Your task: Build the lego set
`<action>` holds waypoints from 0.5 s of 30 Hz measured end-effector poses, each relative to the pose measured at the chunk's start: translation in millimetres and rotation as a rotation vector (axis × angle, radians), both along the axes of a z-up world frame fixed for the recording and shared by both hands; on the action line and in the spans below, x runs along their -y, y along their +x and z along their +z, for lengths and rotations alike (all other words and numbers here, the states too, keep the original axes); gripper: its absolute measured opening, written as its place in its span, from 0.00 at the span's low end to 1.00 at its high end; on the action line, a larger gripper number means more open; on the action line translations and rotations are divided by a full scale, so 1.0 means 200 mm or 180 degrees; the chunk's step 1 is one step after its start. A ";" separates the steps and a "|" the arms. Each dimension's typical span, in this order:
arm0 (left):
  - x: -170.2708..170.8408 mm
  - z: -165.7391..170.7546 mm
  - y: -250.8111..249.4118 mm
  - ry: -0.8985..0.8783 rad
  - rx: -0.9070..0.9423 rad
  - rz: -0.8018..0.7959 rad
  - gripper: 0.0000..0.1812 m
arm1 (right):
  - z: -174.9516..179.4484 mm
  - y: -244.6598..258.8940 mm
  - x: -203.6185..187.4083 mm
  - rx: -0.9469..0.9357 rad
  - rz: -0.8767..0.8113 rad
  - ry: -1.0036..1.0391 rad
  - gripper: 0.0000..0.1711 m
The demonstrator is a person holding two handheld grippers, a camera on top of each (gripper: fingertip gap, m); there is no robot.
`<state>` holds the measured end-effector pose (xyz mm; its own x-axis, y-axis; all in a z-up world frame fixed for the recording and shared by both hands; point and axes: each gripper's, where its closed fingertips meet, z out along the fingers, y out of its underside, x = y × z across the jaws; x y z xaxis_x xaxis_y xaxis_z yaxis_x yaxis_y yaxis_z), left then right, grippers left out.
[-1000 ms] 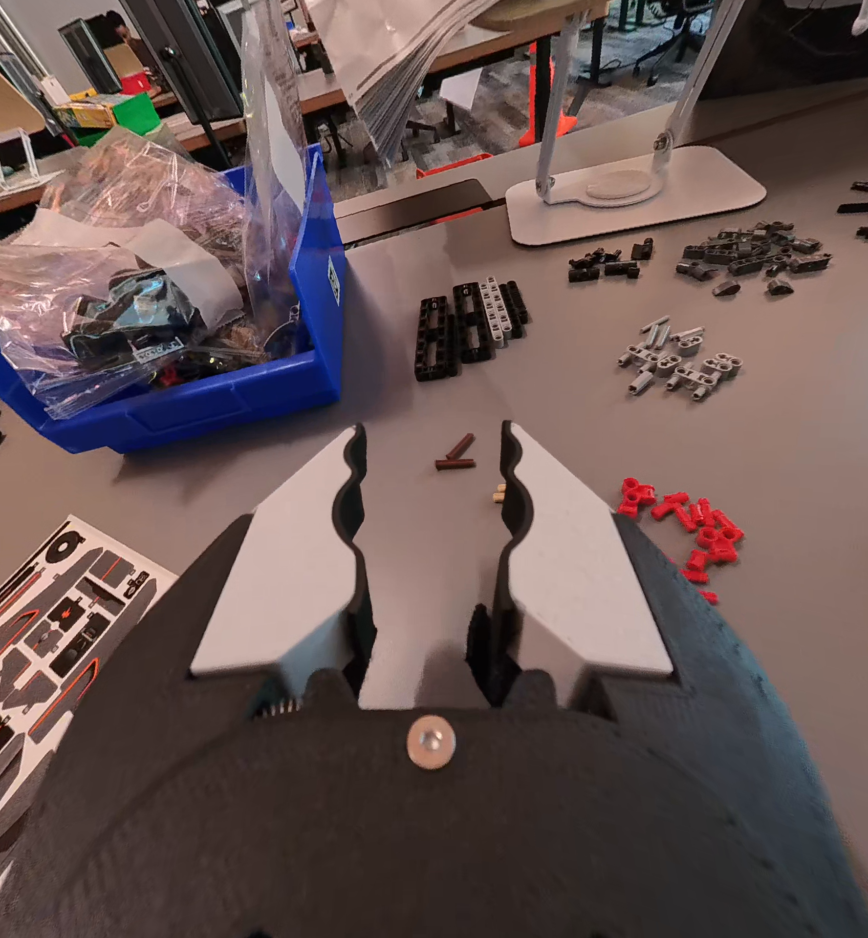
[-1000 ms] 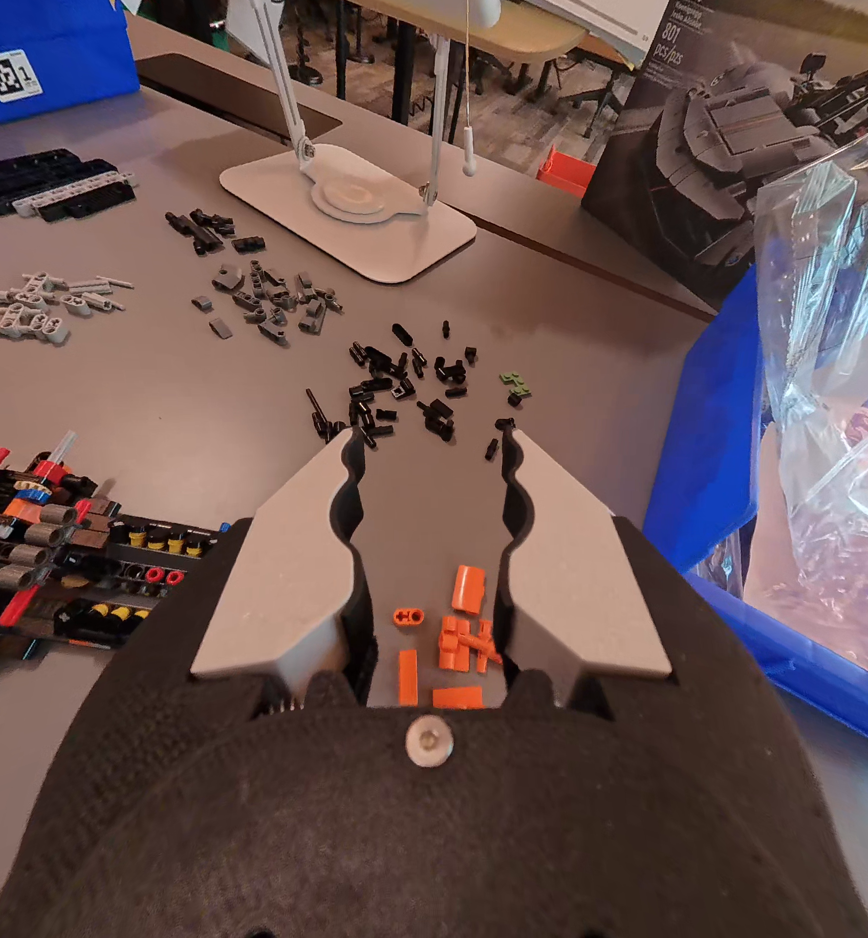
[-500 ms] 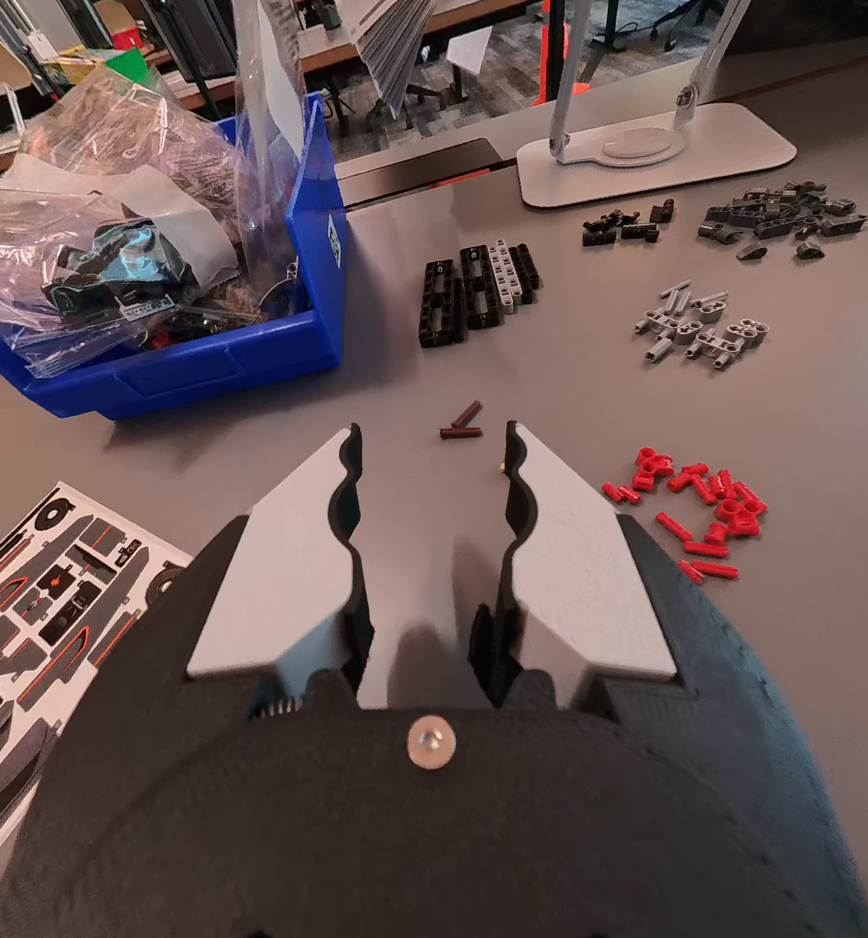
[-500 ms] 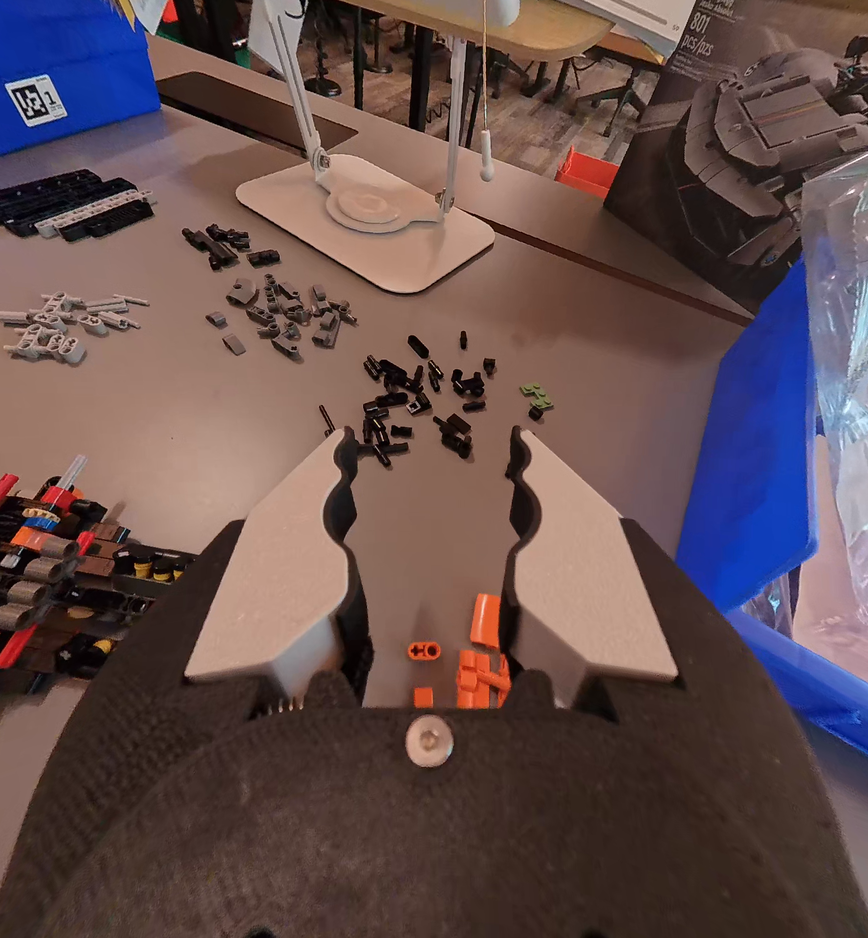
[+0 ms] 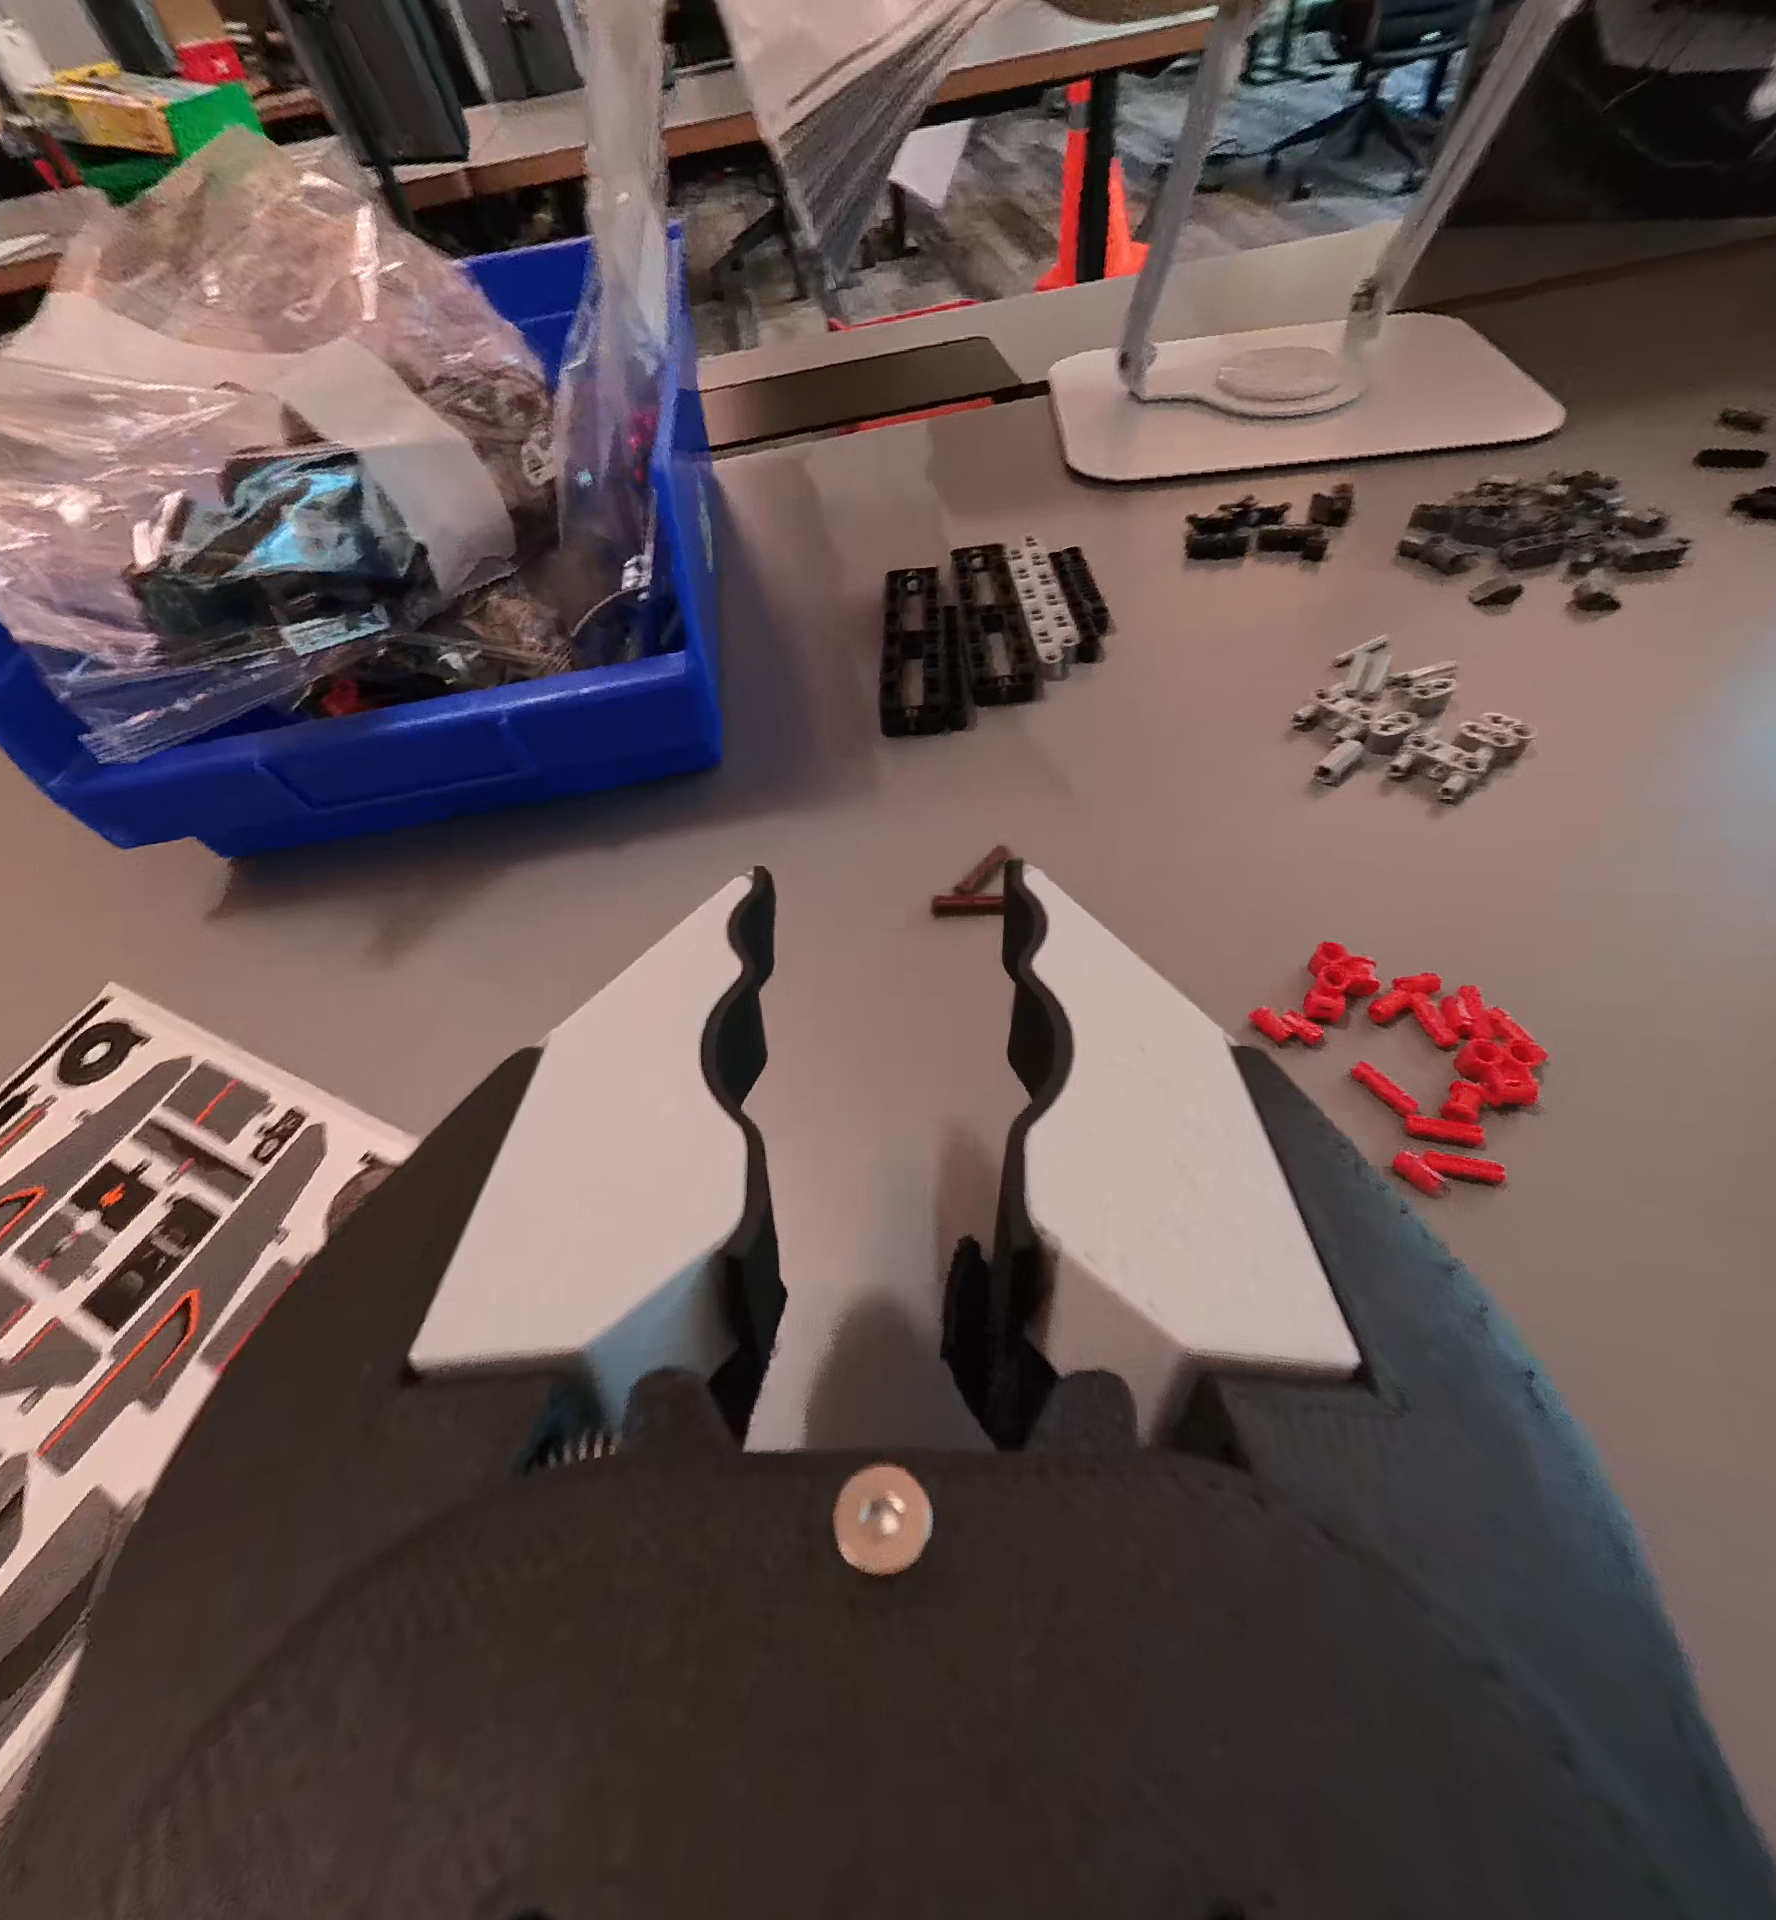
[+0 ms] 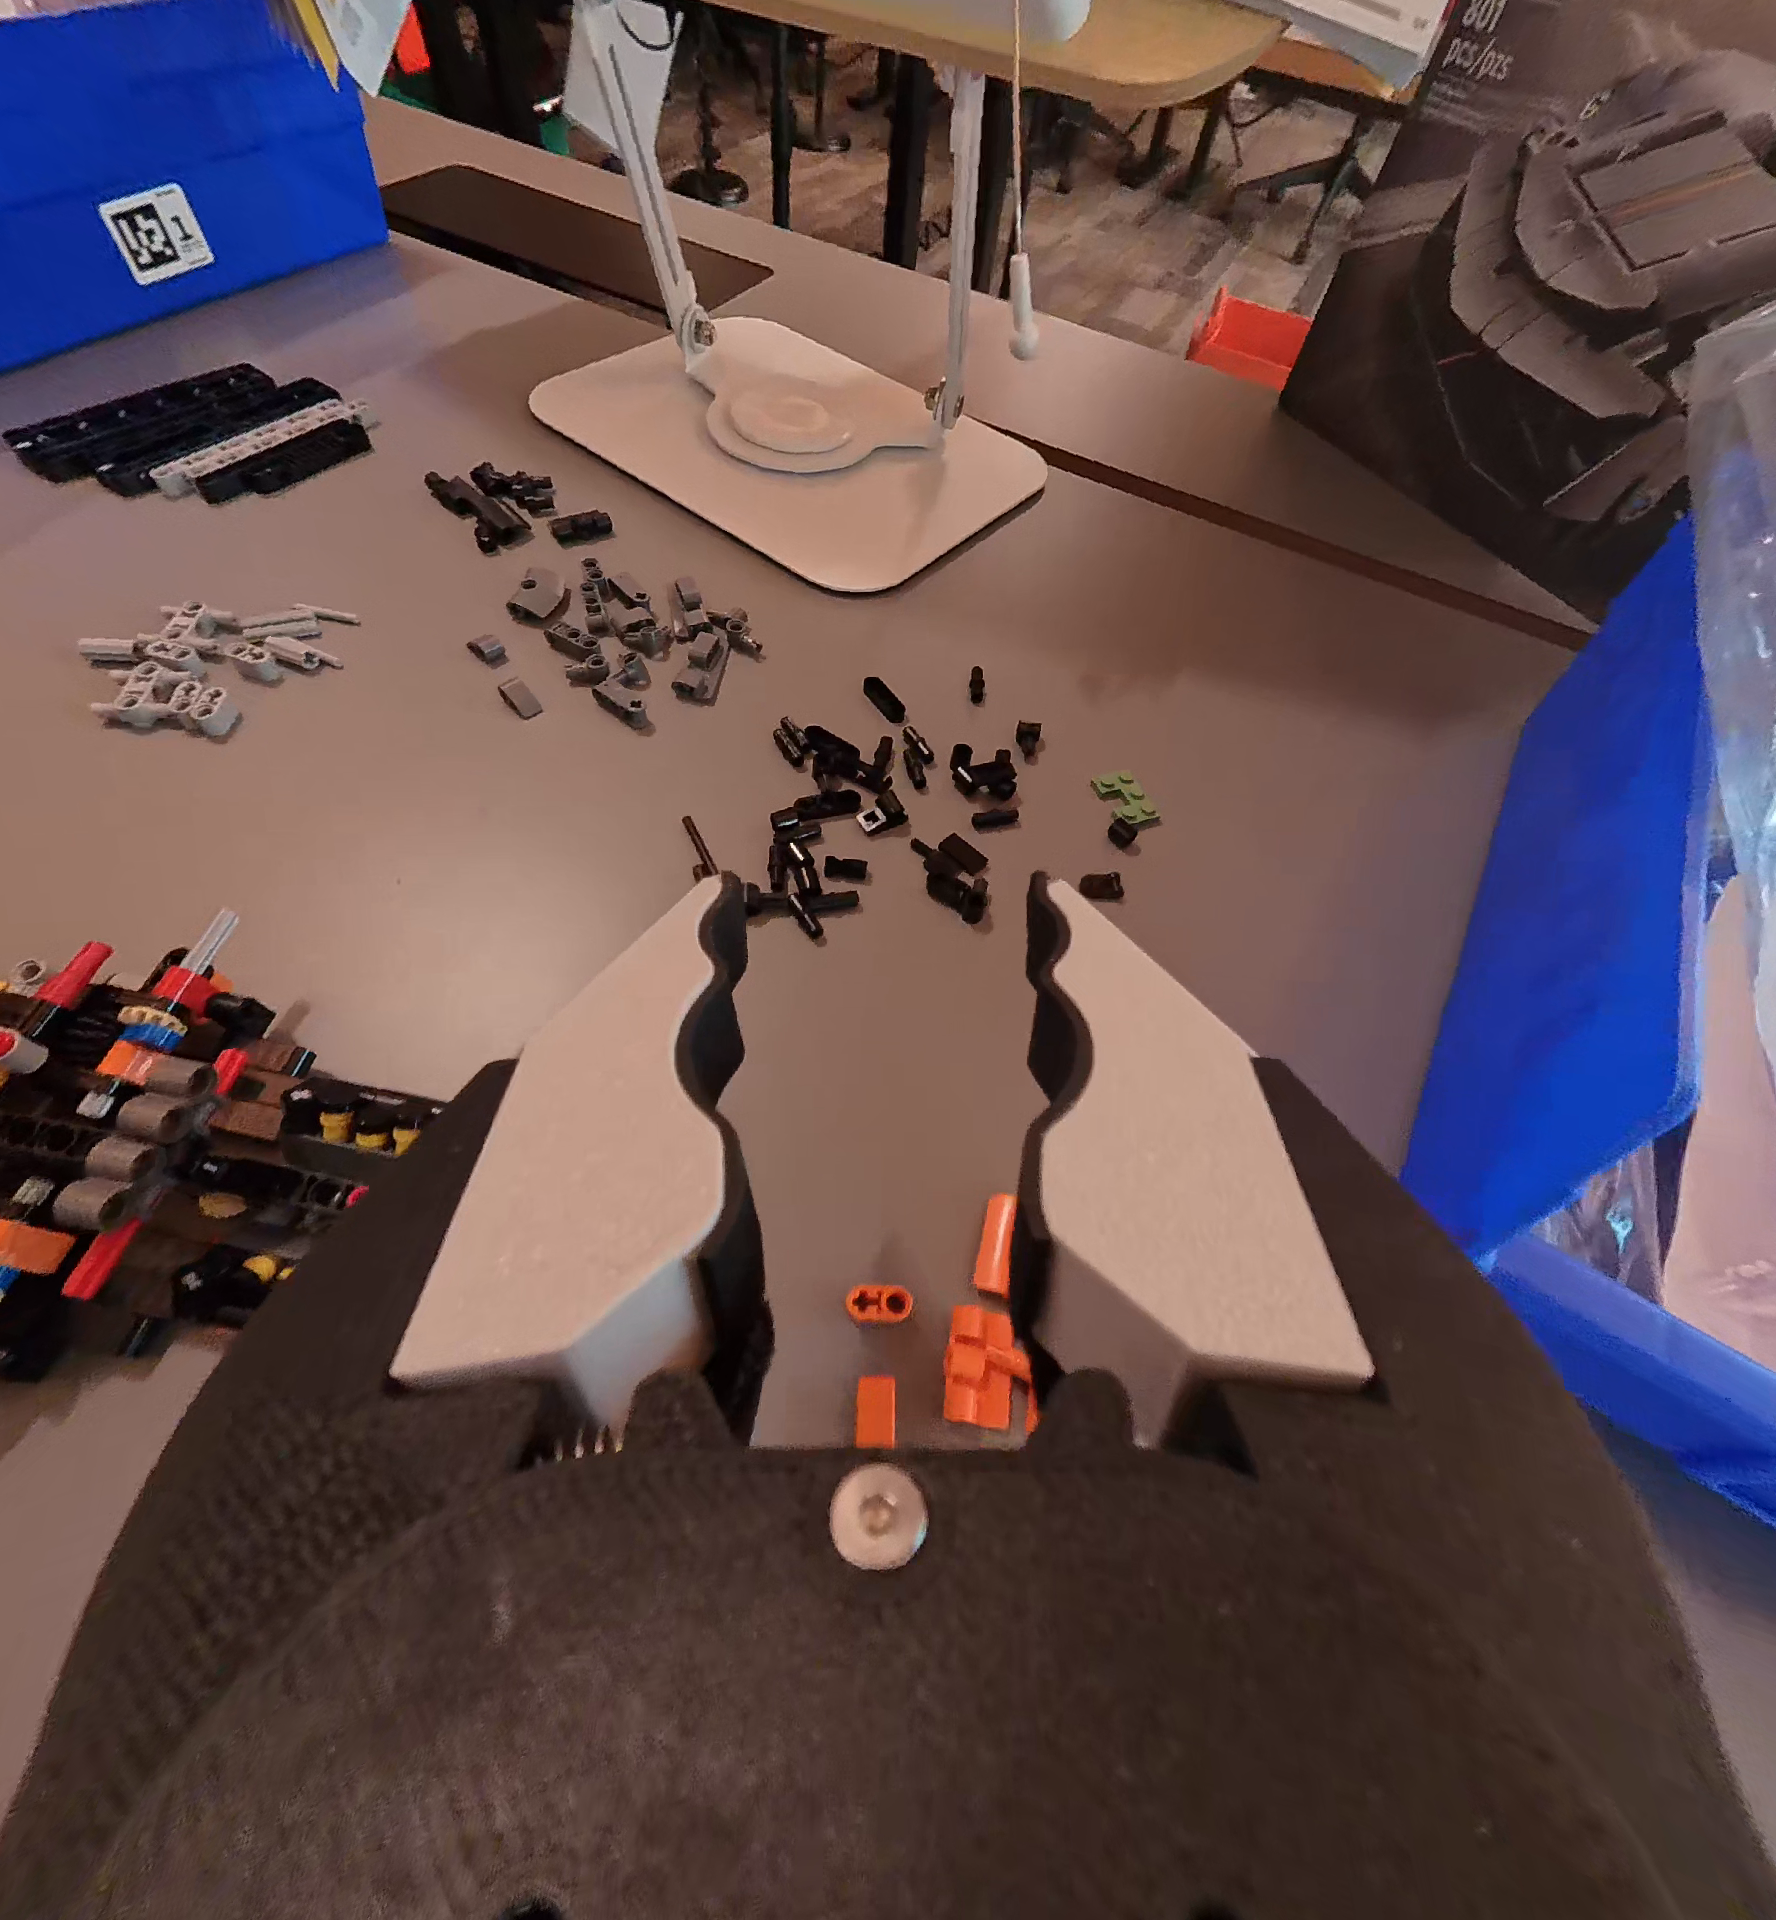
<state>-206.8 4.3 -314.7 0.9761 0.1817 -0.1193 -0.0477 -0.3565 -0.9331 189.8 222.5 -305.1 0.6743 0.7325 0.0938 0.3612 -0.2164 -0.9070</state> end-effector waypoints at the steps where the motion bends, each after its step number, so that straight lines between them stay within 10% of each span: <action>1: -0.01 0.01 0.03 0.0001 -0.0004 -0.0100 0.23 | -0.01 0.00 0.01 -0.0007 0.0040 -0.0027 0.30; 15: -0.15 -0.14 1.02 -0.0864 -0.0564 -0.2120 0.23 | -0.27 0.06 0.32 0.0583 0.0889 -0.0824 0.19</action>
